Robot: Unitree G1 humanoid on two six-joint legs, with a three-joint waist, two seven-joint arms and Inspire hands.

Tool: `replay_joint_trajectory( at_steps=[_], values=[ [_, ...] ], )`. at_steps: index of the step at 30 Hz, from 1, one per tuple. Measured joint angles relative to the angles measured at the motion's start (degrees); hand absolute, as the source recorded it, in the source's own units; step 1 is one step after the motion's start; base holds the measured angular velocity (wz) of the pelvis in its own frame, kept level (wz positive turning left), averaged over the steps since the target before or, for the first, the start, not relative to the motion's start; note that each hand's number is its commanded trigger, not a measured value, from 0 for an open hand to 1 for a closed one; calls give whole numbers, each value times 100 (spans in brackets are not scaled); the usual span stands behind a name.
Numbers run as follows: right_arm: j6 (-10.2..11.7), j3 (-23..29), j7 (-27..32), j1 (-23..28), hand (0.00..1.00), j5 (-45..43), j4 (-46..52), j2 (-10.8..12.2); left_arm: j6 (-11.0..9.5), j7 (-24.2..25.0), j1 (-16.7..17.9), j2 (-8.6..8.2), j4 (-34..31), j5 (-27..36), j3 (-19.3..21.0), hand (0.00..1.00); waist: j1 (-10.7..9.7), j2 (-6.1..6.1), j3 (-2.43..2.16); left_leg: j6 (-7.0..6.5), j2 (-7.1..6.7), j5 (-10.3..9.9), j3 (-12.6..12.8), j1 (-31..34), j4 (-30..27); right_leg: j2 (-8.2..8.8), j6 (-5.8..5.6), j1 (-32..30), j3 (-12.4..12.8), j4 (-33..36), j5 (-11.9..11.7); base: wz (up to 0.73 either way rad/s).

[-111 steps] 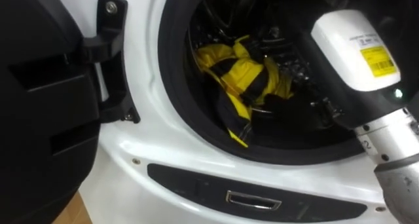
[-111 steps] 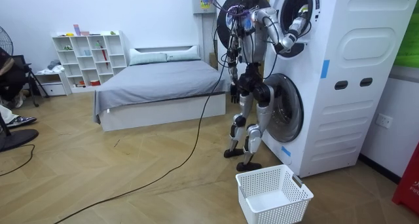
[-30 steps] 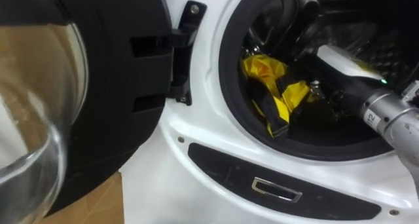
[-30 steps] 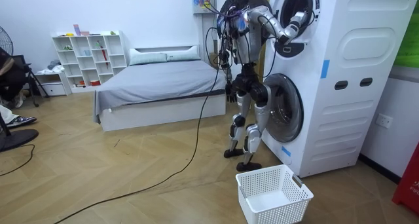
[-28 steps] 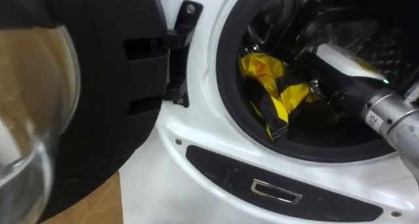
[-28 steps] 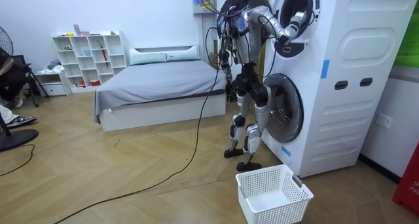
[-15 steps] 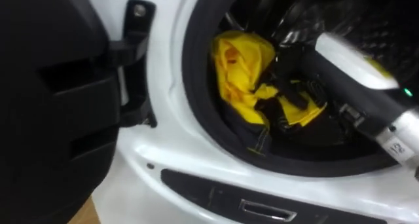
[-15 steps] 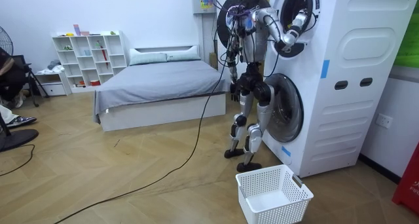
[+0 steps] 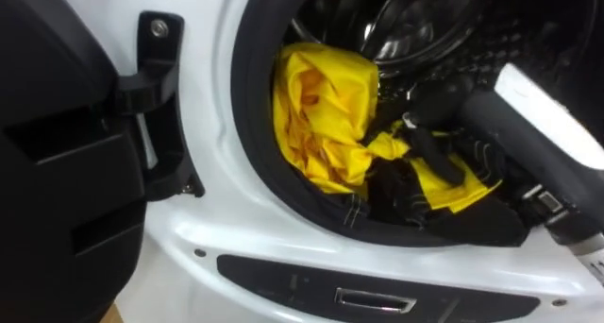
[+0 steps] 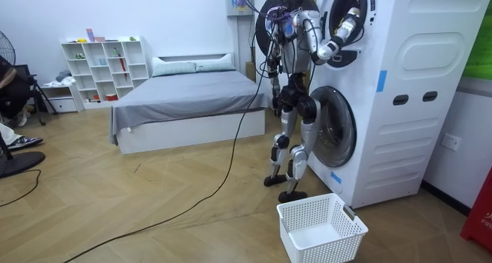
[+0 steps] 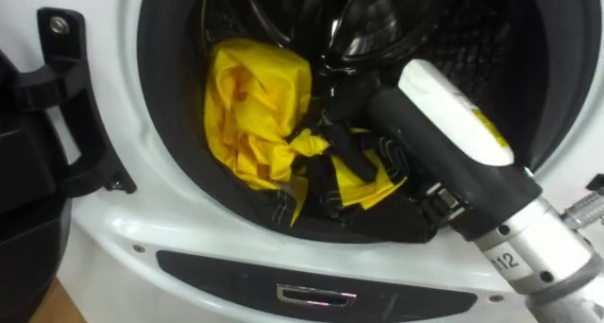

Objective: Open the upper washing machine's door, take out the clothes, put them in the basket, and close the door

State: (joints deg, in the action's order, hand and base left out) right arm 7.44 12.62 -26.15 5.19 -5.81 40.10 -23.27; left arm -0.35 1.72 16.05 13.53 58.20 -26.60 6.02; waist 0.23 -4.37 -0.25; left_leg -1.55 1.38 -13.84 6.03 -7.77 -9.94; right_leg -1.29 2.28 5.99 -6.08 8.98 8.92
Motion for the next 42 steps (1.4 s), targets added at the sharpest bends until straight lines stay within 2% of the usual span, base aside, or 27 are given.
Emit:
replay_joint_trajectory(
  at_steps=[5,8,12,14,18,21,23,28,30,31,32,34,35,36,38,40,42],
  values=[
    [65,174,1,188,100,671,36,-2,-70,-127,41,-123,242,2,235,0,2,-9,-16,-5,10,-4,44,-69,23,-28,-1,-11,132,24,0,-3],
    [65,328,1,372,100,1063,144,-4,-108,-115,36,-143,409,3,323,0,-4,-13,-19,-2,33,-28,46,-79,4,-64,0,-24,156,84,-1,0],
    [94,456,-19,576,100,1105,278,-15,-122,-98,114,-145,426,-29,579,0,0,2,-23,13,84,-103,139,-61,-103,-95,0,-23,264,90,-1,-10],
    [193,577,-20,799,100,1131,364,-17,-122,-96,131,-147,432,-48,733,0,0,3,-24,17,90,-106,181,-65,-103,-103,0,-31,305,91,-1,-12],
    [353,692,-26,1066,100,1128,380,-21,-122,-94,123,-149,432,-56,768,0,-1,23,-36,17,91,-106,267,-71,-100,-114,0,-51,418,91,-1,-13],
    [460,728,-27,1340,100,1128,358,-14,-122,-115,95,-145,495,-56,911,0,-1,34,-43,18,100,-107,377,-97,-83,-129,0,-69,529,101,-2,-19],
    [558,737,-26,1433,100,1132,355,-12,-123,-136,96,-155,501,-52,950,0,4,68,-44,20,125,-108,549,-143,-81,-167,-5,-139,715,179,-9,-34],
    [564,763,-27,1504,100,1132,236,-18,-121,-164,-50,-147,499,-56,938,0,-66,165,-39,23,175,-128,877,-155,-81,-204,-17,-208,1038,212,-92,-35],
    [495,849,-27,1497,100,1130,207,-18,-121,-196,-77,-143,500,-53,931,0,-177,204,-35,24,185,-128,994,-171,-87,-231,-16,-257,1165,244,-110,-41],
    [405,1031,-18,1500,100,1132,69,-21,-121,-223,-75,-144,500,-53,930,0,-235,186,-10,26,193,-129,1123,-188,-87,-261,-20,-317,1299,276,-105,-39],
    [329,1121,-15,1502,100,1132,-6,-19,-120,-226,-75,-144,501,-53,930,0,-270,212,-8,33,204,-133,1192,-198,-89,-290,-22,-329,1393,270,-107,-58],
    [99,1304,5,1513,100,1133,-201,-20,-125,-231,-75,-138,504,-20,892,0,-365,322,-10,55,258,-137,1488,-179,-96,-386,-65,-493,1696,290,-168,-71],
    [77,1316,7,1513,100,1133,-215,-20,-125,-233,-69,-129,505,-9,888,0,-426,326,-6,63,279,-137,1559,-163,-107,-401,-84,-531,1731,286,-187,-68],
    [51,1324,7,1515,100,1123,-280,-21,-123,-241,-38,-94,515,-10,863,0,-593,333,-4,86,296,-127,1634,-84,-128,-453,-74,-649,1861,300,-249,-63],
    [-131,1391,9,1518,100,1033,-441,-21,-123,-243,-37,-60,582,-12,841,0,-887,298,10,131,327,-114,1913,25,-142,-575,-12,-900,2153,420,-339,-73],
    [-237,1453,56,1518,100,1015,-585,-21,-126,-237,-62,-54,643,-11,826,0,-1029,257,39,172,384,-124,2167,36,-146,-665,18,-1028,2334,502,-378,-70],
    [-367,1537,59,1519,100,1003,-736,-21,-126,-237,-92,-15,713,-7,728,0,-1161,214,45,226,417,-158,2370,32,-162,-744,42,-1081,2462,516,-413,-64]
  ],
)
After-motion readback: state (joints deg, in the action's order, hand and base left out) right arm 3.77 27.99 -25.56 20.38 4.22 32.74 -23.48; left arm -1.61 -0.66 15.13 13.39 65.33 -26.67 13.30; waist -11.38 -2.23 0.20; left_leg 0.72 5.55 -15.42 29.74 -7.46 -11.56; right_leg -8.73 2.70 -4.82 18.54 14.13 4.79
